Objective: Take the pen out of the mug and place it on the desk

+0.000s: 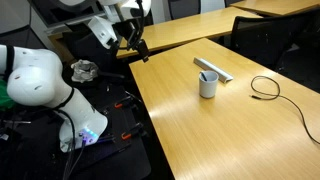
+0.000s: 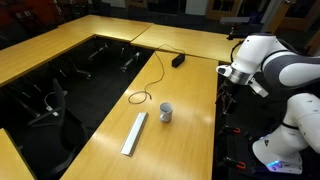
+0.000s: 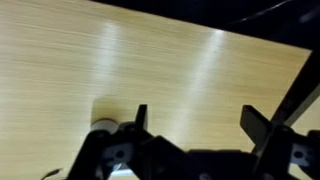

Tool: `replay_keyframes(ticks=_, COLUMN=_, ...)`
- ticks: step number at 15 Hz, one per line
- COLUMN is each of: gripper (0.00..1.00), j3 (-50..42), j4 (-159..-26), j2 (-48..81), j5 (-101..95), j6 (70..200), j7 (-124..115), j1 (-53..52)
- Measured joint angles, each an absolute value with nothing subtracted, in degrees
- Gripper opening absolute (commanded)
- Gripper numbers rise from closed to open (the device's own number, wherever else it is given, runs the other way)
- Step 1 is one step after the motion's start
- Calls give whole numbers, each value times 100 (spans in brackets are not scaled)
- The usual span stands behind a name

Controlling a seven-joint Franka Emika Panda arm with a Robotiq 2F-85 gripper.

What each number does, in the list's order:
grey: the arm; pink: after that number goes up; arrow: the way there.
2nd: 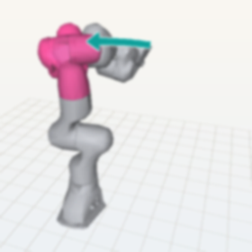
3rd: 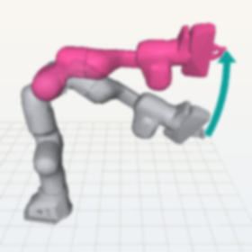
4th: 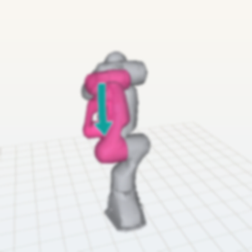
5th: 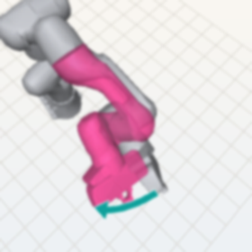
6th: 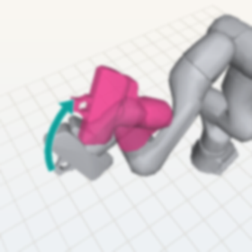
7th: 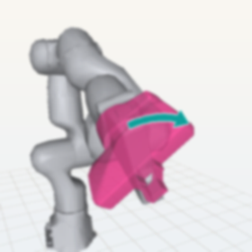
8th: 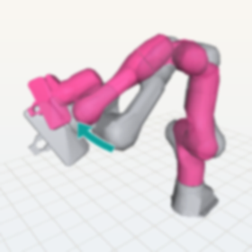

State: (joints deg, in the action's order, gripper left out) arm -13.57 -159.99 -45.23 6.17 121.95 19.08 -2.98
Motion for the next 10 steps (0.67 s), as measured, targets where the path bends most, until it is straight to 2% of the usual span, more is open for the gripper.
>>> replay_keyframes(ticks=10, gripper=100, j3=-1350, j4=-15991, j2=-4500, j5=617, j6=12231, j7=1866, j1=-278)
